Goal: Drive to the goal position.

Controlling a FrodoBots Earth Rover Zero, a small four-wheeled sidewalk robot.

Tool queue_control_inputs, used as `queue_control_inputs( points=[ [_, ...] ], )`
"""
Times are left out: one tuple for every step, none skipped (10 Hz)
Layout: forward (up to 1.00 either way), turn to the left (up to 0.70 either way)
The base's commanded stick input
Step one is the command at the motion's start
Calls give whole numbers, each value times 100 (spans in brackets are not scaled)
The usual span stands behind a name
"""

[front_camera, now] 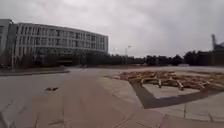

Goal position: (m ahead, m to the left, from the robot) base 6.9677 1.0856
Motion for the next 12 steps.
queue_control_inputs(
  points=[
    [100, 0],
    [100, 0],
    [100, 0],
    [100, 0],
    [100, 0],
    [100, 0],
    [100, 0],
    [100, 39],
    [100, 40],
    [100, 40],
    [100, 40],
    [100, 40]
  ],
)
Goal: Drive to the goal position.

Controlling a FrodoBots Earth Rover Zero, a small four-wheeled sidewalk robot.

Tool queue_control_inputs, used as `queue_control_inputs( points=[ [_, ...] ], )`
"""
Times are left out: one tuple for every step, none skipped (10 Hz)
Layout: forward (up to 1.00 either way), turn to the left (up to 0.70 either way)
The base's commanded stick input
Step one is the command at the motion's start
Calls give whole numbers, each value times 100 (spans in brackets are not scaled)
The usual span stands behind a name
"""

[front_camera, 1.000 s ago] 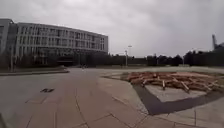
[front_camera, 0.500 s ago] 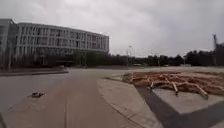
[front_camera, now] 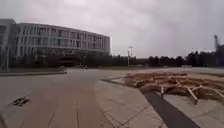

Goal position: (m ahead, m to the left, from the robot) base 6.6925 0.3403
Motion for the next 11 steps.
queue_control_inputs(
  points=[
    [100, 23],
    [100, 0],
    [100, 0],
    [100, 0],
    [100, 0],
    [100, 0],
    [100, 0],
    [100, 0],
    [100, 0],
    [100, 0],
    [100, 0]
  ],
)
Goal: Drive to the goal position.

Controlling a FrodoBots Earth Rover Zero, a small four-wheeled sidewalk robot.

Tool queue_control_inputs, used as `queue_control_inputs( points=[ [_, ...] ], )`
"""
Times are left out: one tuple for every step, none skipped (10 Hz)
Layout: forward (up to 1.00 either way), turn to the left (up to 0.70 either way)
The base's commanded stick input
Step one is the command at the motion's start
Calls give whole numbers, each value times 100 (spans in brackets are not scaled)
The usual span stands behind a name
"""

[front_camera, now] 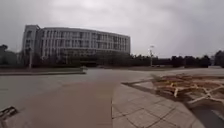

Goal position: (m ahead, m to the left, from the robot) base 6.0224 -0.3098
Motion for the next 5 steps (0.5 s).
queue_control_inputs(
  points=[
    [100, 0],
    [100, -3],
    [100, -6],
    [100, -2],
    [100, 0]
  ],
)
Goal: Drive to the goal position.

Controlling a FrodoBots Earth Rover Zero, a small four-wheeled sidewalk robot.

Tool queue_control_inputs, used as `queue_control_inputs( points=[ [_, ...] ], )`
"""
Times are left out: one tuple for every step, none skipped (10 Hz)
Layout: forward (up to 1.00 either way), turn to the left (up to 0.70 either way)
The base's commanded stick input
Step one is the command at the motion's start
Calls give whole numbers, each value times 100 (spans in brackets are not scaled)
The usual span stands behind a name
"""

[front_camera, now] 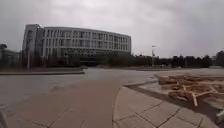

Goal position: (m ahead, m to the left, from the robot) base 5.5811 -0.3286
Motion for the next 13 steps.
queue_control_inputs(
  points=[
    [100, 0],
    [100, 0],
    [100, 0],
    [100, 0],
    [100, 0],
    [100, 0],
    [100, 0],
    [100, 0],
    [100, 0],
    [100, 0],
    [100, 0],
    [100, 0],
    [100, 0]
  ],
)
